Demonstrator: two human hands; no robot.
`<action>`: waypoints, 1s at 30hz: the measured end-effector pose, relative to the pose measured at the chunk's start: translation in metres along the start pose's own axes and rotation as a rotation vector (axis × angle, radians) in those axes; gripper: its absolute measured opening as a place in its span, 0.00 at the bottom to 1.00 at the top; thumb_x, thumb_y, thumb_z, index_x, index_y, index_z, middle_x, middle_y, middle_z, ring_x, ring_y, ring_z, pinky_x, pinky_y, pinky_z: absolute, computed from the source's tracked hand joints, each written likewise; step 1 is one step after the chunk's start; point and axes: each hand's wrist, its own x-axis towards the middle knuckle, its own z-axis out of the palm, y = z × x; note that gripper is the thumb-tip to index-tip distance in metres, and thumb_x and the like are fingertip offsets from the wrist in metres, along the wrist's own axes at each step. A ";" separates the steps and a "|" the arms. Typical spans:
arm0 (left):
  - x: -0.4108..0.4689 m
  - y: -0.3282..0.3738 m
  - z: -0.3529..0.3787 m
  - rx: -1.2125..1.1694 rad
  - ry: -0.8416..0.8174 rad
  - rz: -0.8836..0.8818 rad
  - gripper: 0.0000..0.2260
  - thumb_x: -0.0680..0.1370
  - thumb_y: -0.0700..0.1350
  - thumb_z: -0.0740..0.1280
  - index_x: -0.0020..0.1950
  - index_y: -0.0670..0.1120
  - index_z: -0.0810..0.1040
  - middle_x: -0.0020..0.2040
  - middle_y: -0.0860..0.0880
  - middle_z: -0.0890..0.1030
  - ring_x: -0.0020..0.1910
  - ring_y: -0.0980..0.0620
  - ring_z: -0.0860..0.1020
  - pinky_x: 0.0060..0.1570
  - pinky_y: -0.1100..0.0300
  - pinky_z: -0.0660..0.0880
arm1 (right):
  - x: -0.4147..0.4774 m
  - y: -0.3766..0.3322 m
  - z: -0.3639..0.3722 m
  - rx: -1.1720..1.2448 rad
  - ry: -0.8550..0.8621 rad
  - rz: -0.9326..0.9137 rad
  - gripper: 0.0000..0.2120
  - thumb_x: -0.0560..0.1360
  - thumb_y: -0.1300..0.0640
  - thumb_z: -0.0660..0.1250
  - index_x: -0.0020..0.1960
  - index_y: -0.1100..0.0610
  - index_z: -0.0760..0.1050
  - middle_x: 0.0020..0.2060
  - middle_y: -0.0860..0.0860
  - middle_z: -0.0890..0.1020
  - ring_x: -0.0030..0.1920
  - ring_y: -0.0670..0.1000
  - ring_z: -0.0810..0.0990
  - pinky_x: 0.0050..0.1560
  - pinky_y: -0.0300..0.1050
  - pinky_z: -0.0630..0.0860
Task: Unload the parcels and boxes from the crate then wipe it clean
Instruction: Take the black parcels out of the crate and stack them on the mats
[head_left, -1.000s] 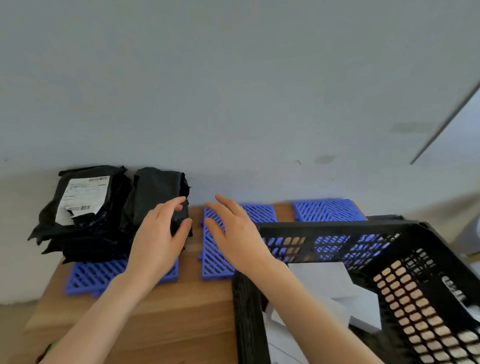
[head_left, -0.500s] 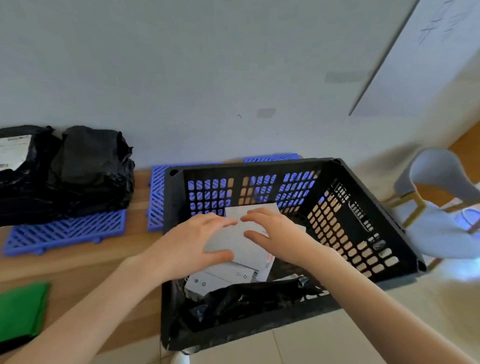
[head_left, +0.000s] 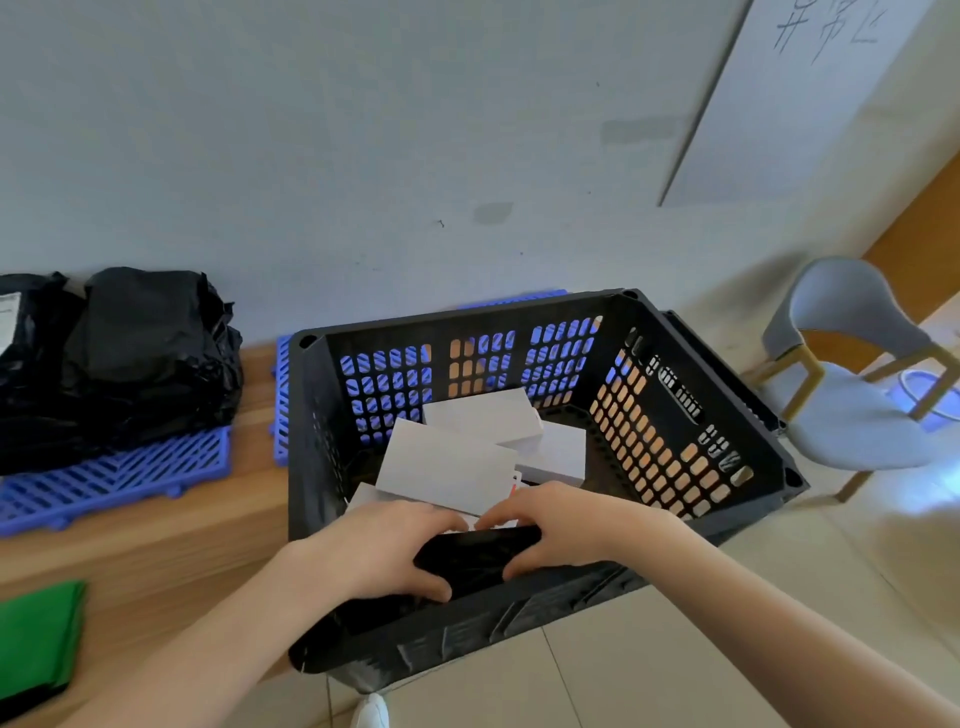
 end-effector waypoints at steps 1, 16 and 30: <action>0.001 -0.001 0.001 0.001 0.010 0.002 0.25 0.72 0.58 0.70 0.68 0.61 0.69 0.63 0.60 0.76 0.62 0.58 0.73 0.57 0.57 0.74 | 0.001 -0.001 0.000 -0.004 0.001 -0.012 0.22 0.73 0.47 0.70 0.66 0.43 0.72 0.60 0.45 0.78 0.58 0.47 0.75 0.59 0.43 0.71; -0.014 -0.008 -0.042 0.142 0.817 0.062 0.27 0.72 0.56 0.72 0.69 0.51 0.74 0.55 0.56 0.81 0.55 0.55 0.79 0.57 0.62 0.72 | -0.008 -0.015 -0.047 -0.006 0.546 -0.008 0.13 0.81 0.53 0.59 0.63 0.47 0.76 0.55 0.45 0.81 0.56 0.46 0.78 0.59 0.42 0.74; -0.049 -0.050 -0.069 -0.247 1.208 -0.149 0.32 0.73 0.63 0.68 0.74 0.66 0.58 0.77 0.57 0.53 0.77 0.53 0.58 0.69 0.42 0.68 | 0.032 -0.052 -0.094 0.863 0.880 -0.134 0.10 0.80 0.54 0.61 0.50 0.49 0.81 0.43 0.48 0.84 0.47 0.50 0.82 0.49 0.49 0.76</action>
